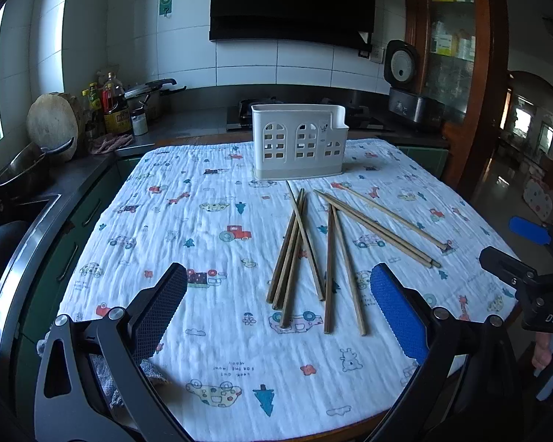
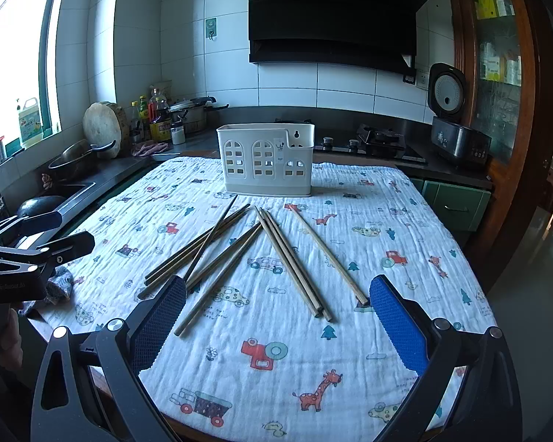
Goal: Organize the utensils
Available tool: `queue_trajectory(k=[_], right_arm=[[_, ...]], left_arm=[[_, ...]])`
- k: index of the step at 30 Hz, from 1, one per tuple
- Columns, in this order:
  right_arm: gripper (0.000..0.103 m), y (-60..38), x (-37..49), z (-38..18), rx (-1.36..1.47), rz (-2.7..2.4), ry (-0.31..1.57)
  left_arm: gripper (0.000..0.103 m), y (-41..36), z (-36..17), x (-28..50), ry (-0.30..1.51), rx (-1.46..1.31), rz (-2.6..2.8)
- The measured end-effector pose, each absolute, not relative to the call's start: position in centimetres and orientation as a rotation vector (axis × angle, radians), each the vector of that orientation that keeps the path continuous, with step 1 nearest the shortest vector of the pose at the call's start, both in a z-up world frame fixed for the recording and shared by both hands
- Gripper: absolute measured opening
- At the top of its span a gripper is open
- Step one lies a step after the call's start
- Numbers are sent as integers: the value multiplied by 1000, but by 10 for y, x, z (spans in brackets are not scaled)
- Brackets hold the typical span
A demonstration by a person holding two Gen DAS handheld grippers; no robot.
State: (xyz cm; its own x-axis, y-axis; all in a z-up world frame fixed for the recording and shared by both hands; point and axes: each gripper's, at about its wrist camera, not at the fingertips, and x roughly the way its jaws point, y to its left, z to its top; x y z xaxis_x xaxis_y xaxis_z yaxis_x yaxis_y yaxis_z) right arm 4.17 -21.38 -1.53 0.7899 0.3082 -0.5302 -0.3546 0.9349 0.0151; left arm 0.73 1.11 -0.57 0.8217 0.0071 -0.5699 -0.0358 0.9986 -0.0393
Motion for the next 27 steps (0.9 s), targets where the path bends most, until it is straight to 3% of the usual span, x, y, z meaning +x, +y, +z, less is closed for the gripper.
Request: queue_trajectory(k=[27], right_arm=[[96,-214,62,-41,-121,398,597]], left_arm=[[98,29,-16,21,634,-59,65]])
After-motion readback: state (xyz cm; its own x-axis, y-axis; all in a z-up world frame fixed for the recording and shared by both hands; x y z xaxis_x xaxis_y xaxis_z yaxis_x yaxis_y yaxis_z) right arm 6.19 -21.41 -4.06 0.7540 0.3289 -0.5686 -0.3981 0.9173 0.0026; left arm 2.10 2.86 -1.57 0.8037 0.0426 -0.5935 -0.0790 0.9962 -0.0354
